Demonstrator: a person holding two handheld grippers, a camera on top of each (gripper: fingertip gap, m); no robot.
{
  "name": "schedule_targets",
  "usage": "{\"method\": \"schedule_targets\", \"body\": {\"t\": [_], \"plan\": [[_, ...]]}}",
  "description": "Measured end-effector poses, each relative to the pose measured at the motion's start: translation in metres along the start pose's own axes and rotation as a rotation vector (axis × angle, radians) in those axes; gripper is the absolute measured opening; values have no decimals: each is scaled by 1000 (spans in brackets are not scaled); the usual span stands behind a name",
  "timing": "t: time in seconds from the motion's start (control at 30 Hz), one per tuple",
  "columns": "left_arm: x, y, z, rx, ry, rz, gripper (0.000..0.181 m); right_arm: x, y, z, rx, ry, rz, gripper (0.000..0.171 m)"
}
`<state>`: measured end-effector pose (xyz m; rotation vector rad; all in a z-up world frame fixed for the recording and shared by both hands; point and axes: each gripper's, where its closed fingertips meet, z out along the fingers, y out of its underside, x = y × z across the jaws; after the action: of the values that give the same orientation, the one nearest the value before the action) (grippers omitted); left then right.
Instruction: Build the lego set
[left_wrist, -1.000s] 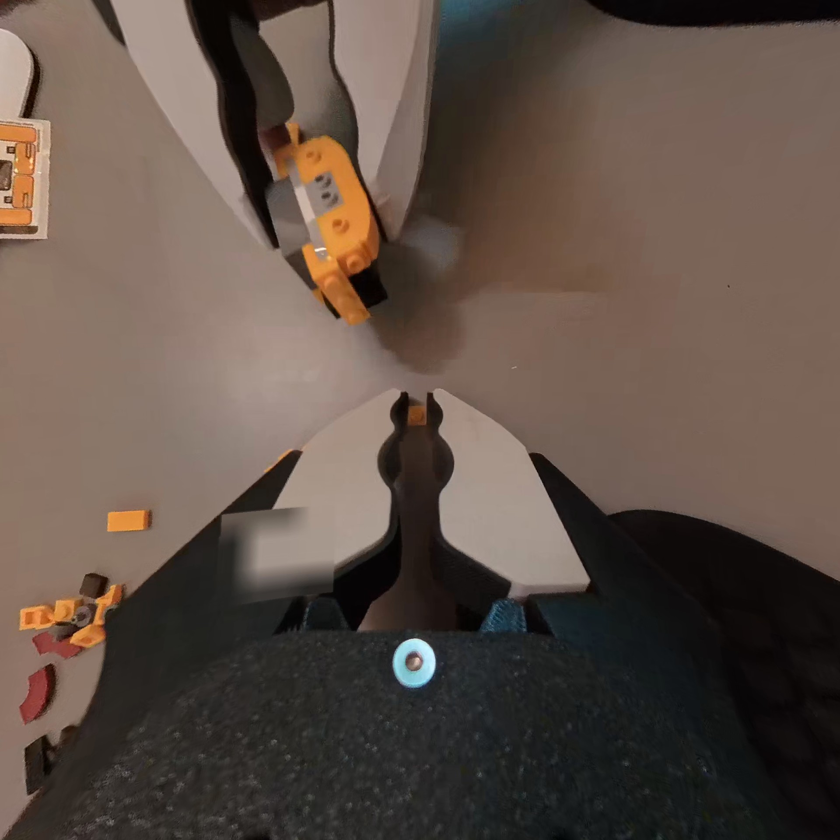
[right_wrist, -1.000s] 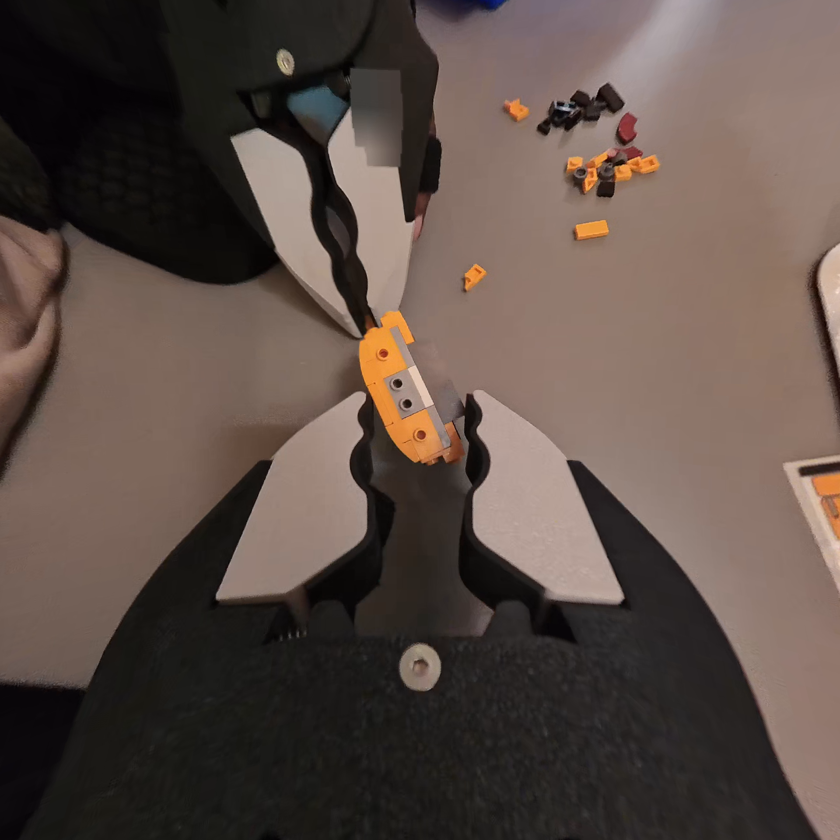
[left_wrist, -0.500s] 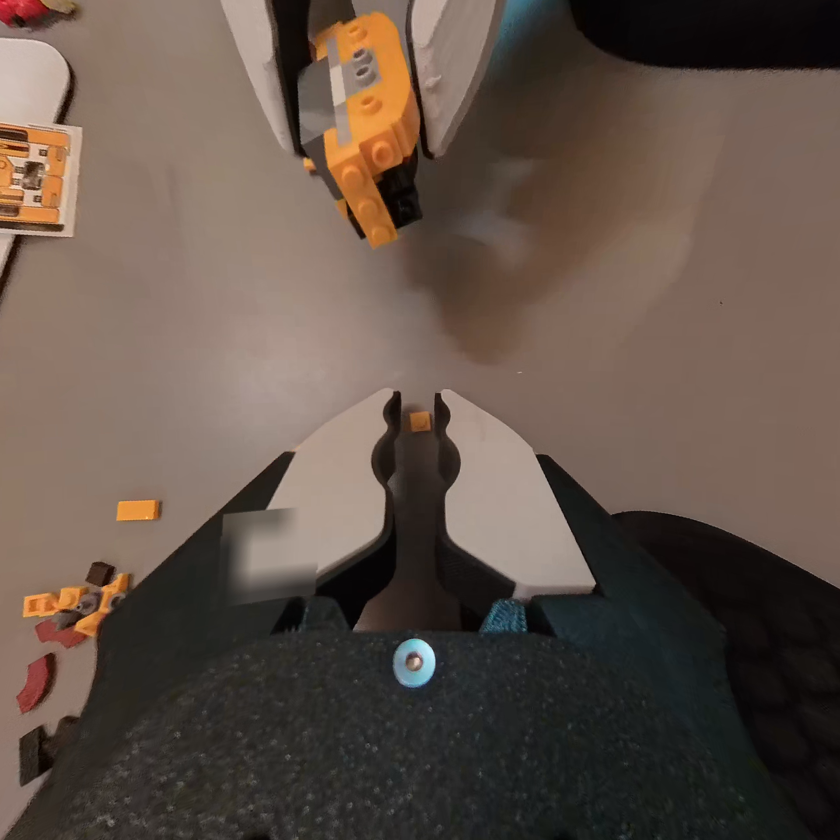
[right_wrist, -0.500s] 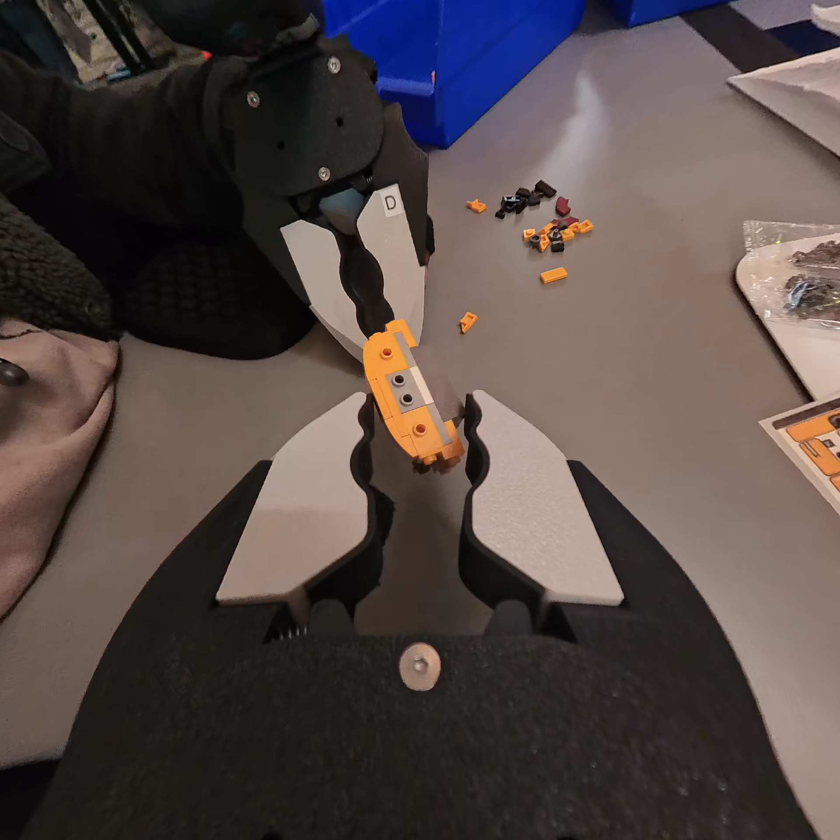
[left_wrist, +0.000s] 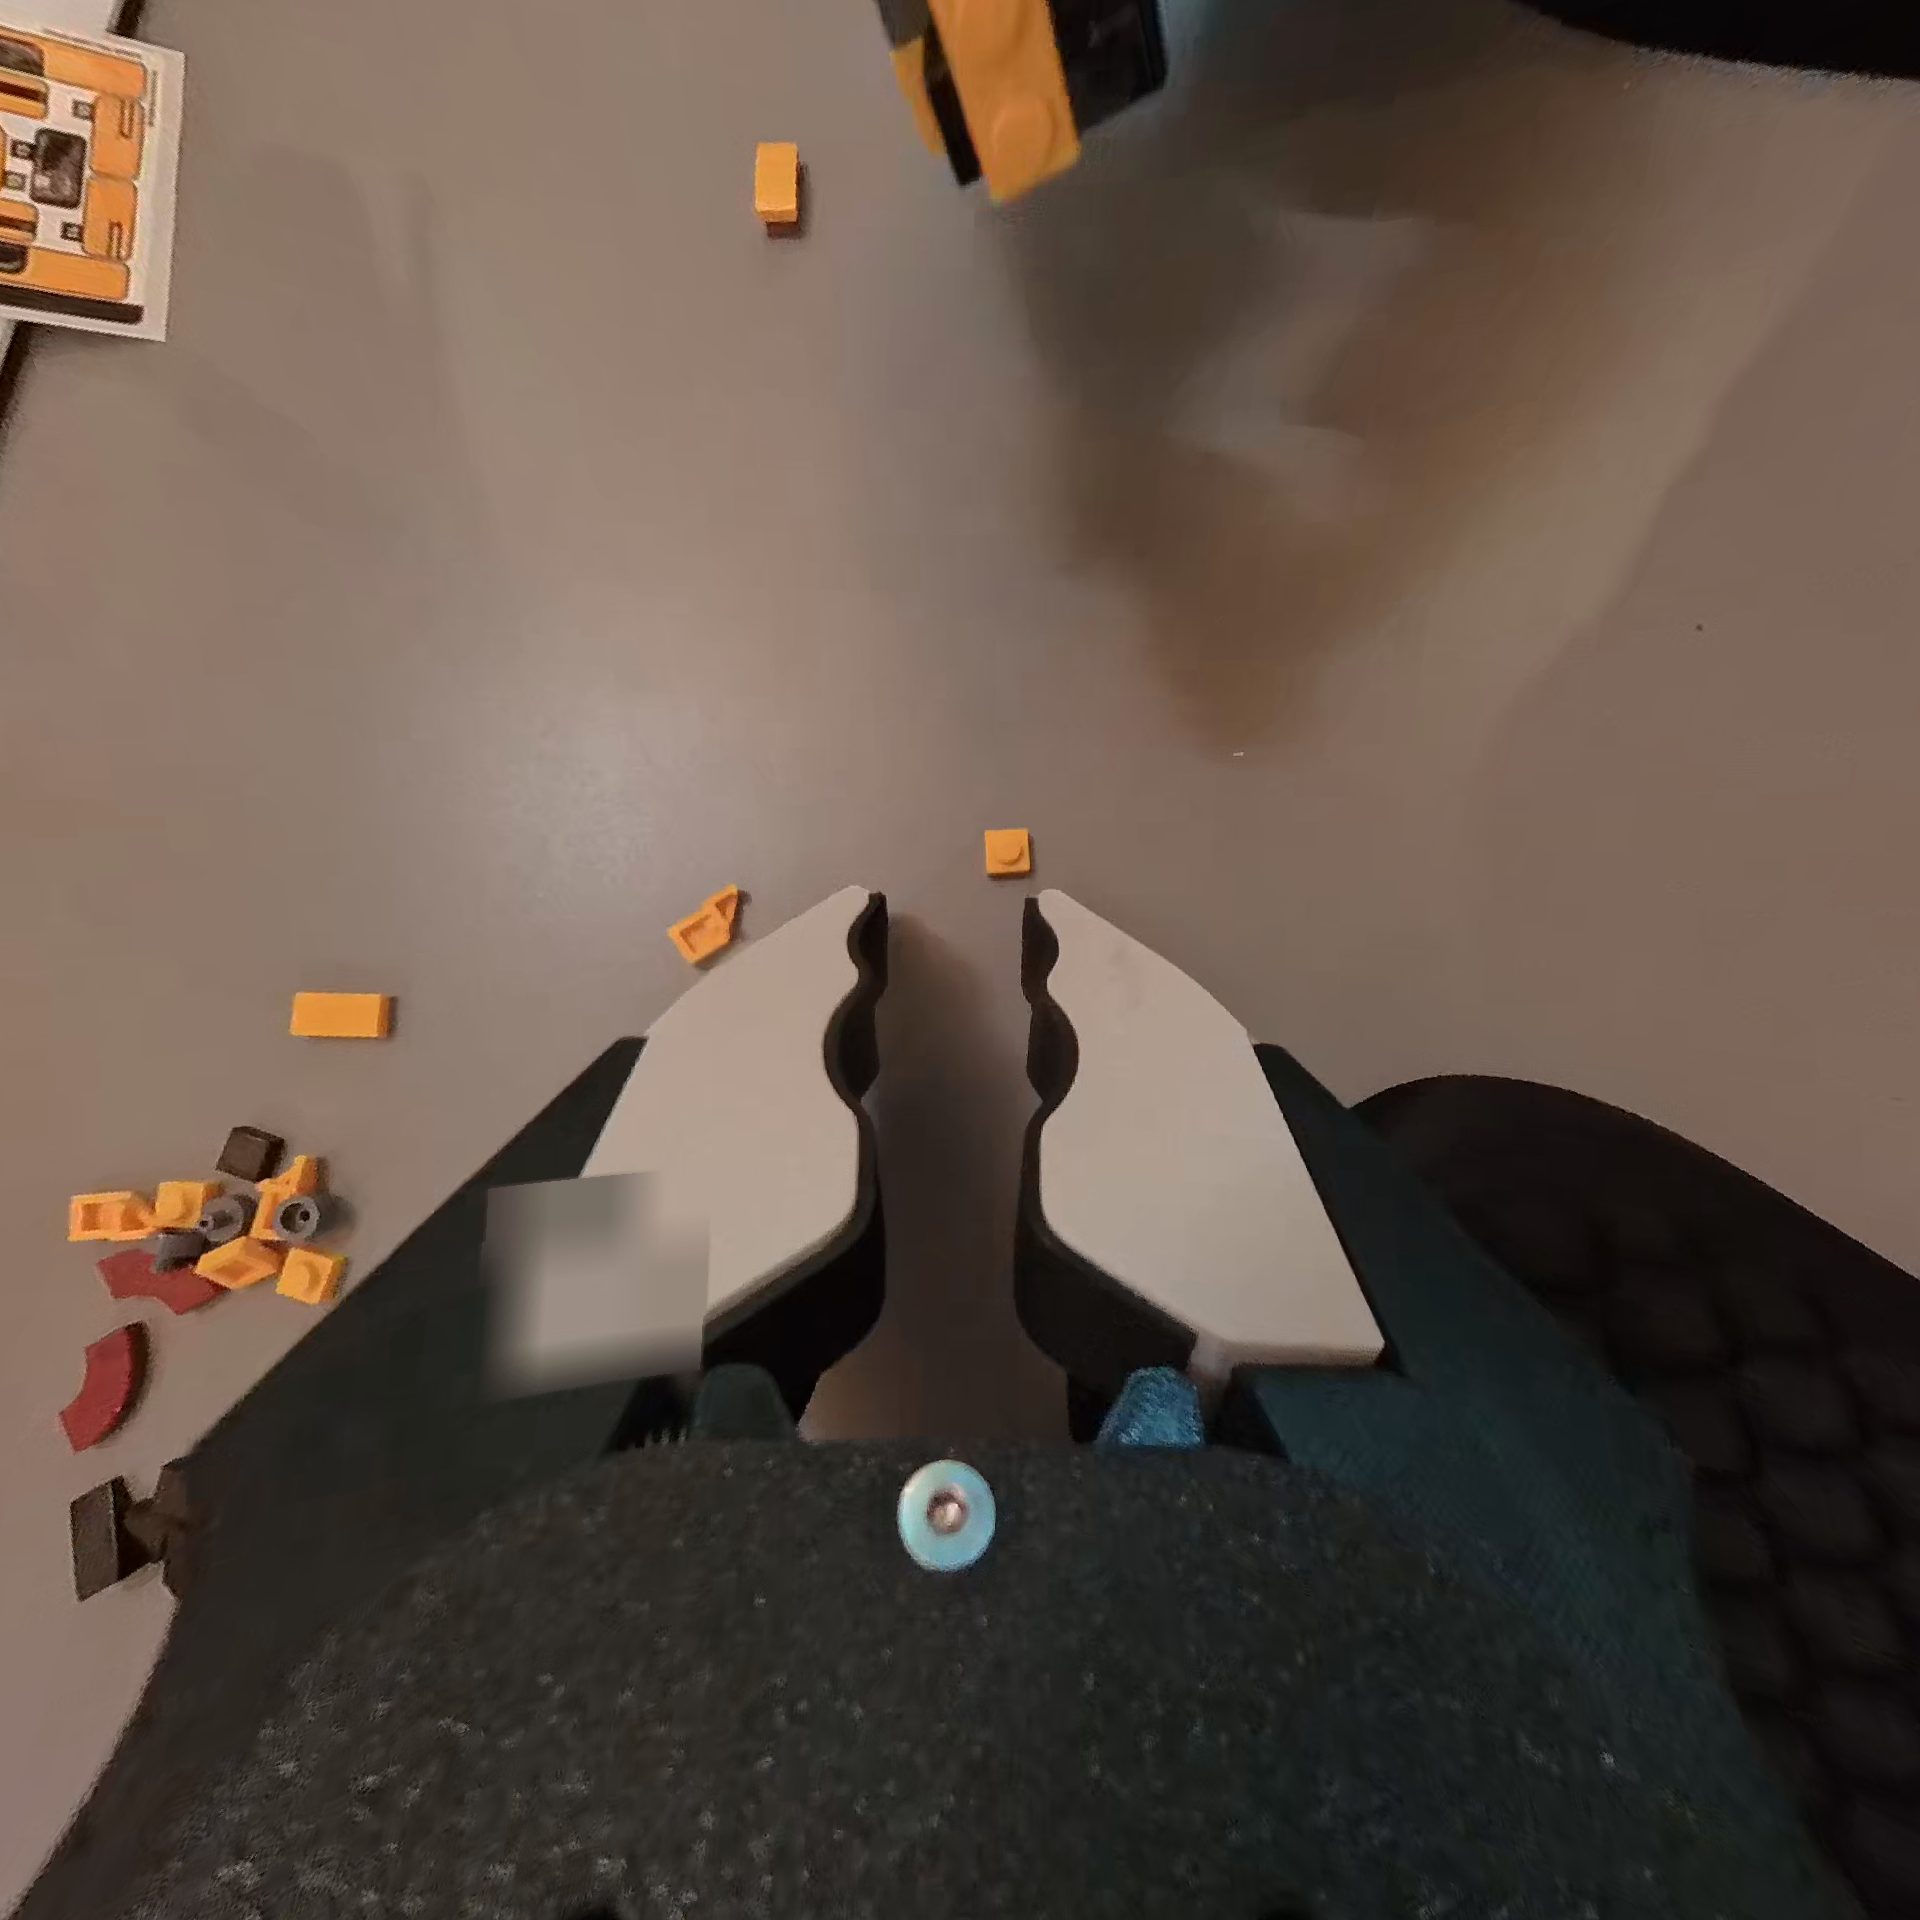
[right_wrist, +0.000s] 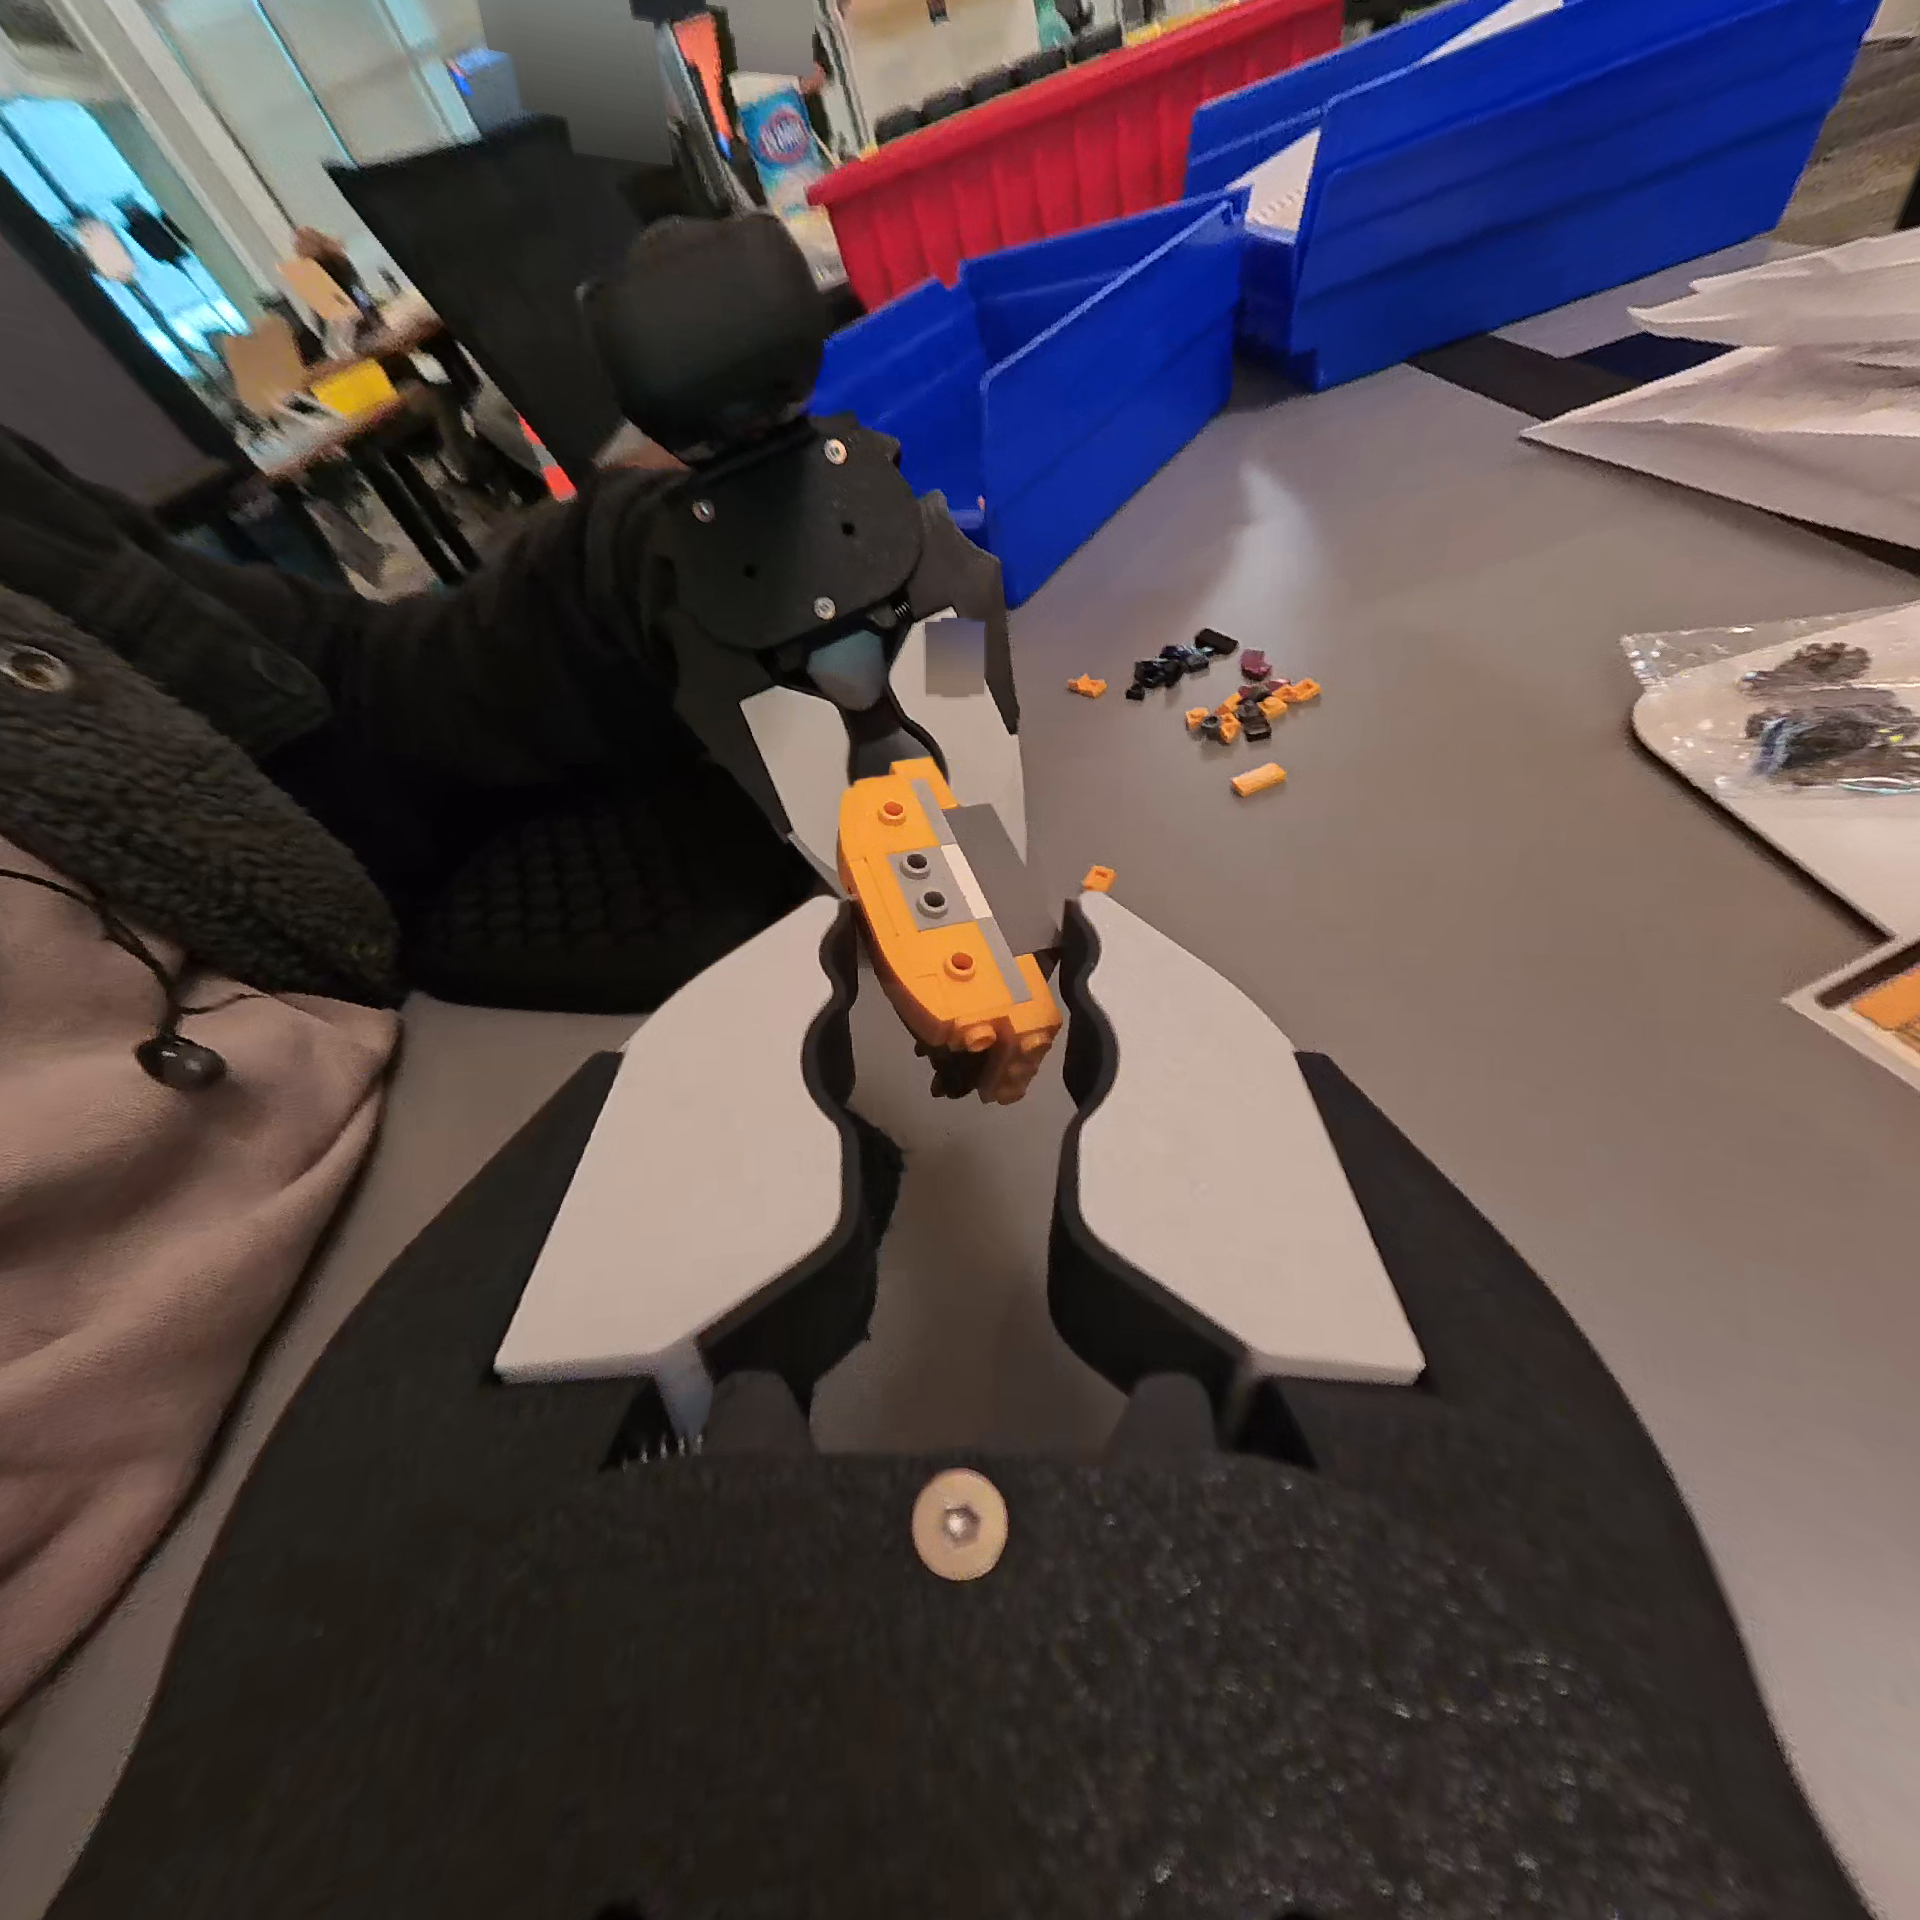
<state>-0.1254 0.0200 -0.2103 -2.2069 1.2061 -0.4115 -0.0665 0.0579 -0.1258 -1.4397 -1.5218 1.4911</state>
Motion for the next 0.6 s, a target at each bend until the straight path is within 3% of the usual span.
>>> {"method": "schedule_targets", "body": {"t": [0.23, 0.6], "plan": [[1, -2, 0, 21, 14, -5, 22, -6, -6, -5, 87, -119, 114, 37], [3, -2, 3, 26, 28, -4, 22, -13, -9, -7, 106, -168, 119, 37]]}}
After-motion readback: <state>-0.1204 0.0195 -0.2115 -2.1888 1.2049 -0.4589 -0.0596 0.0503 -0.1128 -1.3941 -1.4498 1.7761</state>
